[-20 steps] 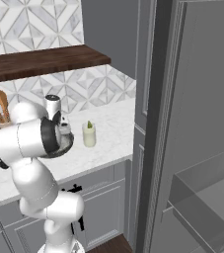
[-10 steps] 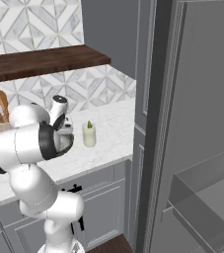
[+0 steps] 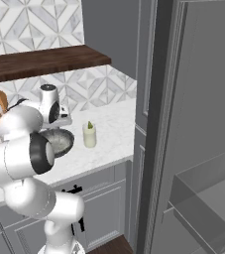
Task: Grab a lemon wedge from the fridge and one ice cube from the ice bowl, and put them in the glass of lemonade.
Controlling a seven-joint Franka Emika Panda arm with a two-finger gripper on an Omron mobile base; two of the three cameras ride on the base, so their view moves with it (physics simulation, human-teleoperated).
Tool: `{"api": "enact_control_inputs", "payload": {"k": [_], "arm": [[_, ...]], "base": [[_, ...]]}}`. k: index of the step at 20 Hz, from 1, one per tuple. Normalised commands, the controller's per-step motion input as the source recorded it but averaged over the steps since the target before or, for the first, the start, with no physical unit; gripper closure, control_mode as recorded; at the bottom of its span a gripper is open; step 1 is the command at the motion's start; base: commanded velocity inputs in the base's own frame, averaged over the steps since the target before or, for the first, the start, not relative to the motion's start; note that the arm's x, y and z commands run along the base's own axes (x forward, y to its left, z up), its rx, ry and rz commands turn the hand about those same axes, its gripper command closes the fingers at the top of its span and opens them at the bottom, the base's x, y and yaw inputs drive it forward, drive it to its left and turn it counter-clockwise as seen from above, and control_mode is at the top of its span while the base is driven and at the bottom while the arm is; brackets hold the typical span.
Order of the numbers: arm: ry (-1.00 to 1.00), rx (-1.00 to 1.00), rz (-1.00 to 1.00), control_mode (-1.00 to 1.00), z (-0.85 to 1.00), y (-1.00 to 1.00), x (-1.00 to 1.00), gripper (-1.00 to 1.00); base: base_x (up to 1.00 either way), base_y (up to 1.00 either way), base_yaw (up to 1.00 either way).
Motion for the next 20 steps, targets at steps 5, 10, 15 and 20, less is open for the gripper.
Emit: {"api": "enact_control_inputs", "payload": {"k": [5, 10, 15, 20], "arm": [[0.03, -0.23, -0.04, -1.0, 0.49, -0.32, 0.15, 1.0], [0.01, 0.03, -0.06, -1.0, 0.05, -0.82, 0.38, 1.0], [0.0, 0.11, -0.07, -1.0, 0.0, -0.8, 0.44, 1.0], [0.0, 0.0, -0.02, -1.0, -0.22, -0.03, 0.47, 1.0]], "base": [[0.0, 0.0, 0.0], [0.0, 0.0, 0.0], [0.0, 0.0, 0.0], [0.0, 0.0, 0.0]]}}
